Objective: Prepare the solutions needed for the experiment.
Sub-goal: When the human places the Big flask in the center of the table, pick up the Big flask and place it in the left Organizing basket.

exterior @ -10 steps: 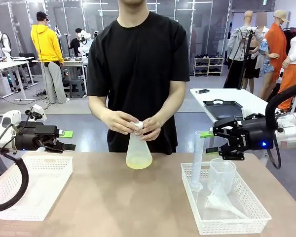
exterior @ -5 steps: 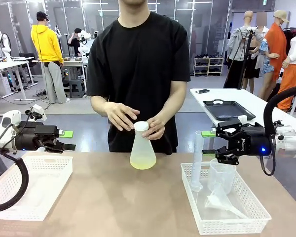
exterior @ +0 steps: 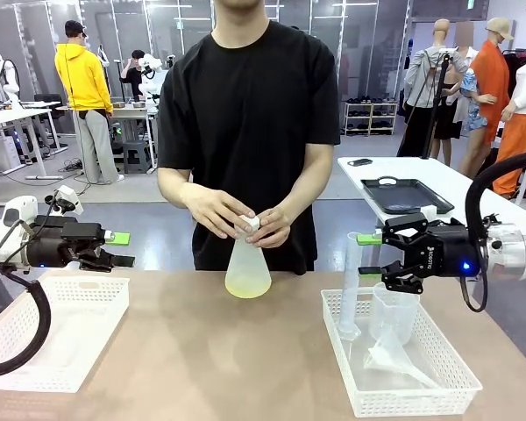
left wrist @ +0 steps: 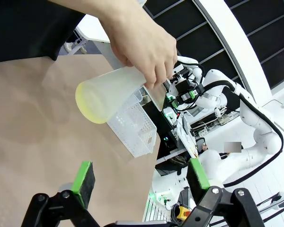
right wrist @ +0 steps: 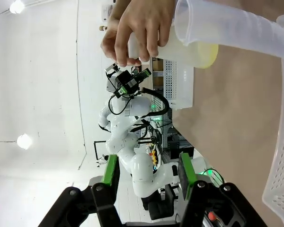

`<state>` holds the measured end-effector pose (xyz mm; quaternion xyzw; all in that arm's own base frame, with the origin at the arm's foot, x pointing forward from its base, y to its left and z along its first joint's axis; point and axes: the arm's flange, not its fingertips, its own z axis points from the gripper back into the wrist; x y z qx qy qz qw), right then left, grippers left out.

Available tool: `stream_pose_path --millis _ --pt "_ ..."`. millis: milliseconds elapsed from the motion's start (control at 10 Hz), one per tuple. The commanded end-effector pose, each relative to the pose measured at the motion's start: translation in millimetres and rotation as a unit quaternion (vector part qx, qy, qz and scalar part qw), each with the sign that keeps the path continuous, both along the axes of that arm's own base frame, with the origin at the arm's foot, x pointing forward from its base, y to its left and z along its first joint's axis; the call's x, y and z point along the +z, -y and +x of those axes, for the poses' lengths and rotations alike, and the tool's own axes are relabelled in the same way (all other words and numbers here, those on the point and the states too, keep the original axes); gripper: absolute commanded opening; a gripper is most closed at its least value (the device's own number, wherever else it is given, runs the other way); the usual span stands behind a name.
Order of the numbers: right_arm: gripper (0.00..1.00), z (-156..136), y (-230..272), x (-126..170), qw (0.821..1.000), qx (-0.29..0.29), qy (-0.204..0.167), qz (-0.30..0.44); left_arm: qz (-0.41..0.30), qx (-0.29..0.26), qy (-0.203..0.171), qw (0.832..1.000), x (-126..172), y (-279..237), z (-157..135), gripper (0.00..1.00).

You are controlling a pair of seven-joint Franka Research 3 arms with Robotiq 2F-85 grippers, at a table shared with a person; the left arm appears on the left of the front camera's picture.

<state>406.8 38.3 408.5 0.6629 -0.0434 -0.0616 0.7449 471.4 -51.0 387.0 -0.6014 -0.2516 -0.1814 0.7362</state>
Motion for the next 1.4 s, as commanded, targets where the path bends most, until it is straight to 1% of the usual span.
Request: stream_pose_path --millis 0,300,400,500,600,700,900,1000,1100,1200,1300 --pt "0.64 -0.1 1.4 0.2 1.000 -0.003 0.000 0.007 0.006 0.004 0.011 1.000 1.0 2.1 1.9 1.00" --pt "0.64 -0.1 1.4 0.2 1.000 -0.003 0.000 0.007 0.006 0.004 0.011 1.000 1.0 2.1 1.9 1.00" --pt "0.64 -0.1 1.4 0.2 1.000 -0.003 0.000 0.007 0.000 0.000 0.000 1.000 0.0 0.0 0.0 1.00" --pt "0.64 -0.1 1.4 0.2 1.000 -0.003 0.000 0.007 0.031 -0.028 0.055 0.998 13.6 2.6 -6.5 1.00" --pt "0.64 -0.1 1.4 0.2 1.000 -0.003 0.000 0.007 0.069 -0.024 0.097 0.993 30.0 6.6 -12.6 1.00" --pt "0.64 -0.1 1.4 0.2 1.000 -0.003 0.000 0.007 0.112 -0.024 0.126 0.985 42.9 11.5 -20.3 1.00" --pt "0.64 -0.1 1.4 0.2 1.000 -0.003 0.000 0.007 0.182 -0.039 0.172 0.967 63.3 19.1 -32.8 1.00" --pt "0.64 -0.1 1.4 0.2 1.000 -0.003 0.000 0.007 0.234 -0.057 0.211 0.947 73.6 22.2 -43.4 1.00" --pt "0.64 -0.1 1.4 0.2 1.000 -0.003 0.000 0.007 0.253 -0.054 0.240 0.936 82.4 22.0 -51.1 1.00" --pt "0.64 -0.1 1.4 0.2 1.000 -0.003 0.000 0.007 0.271 -0.066 0.275 0.920 89.6 19.8 -59.9 1.00" --pt "0.64 -0.1 1.4 0.2 1.000 -0.003 0.000 0.007 0.304 -0.090 0.307 0.897 96.1 17.4 -68.2 1.00"
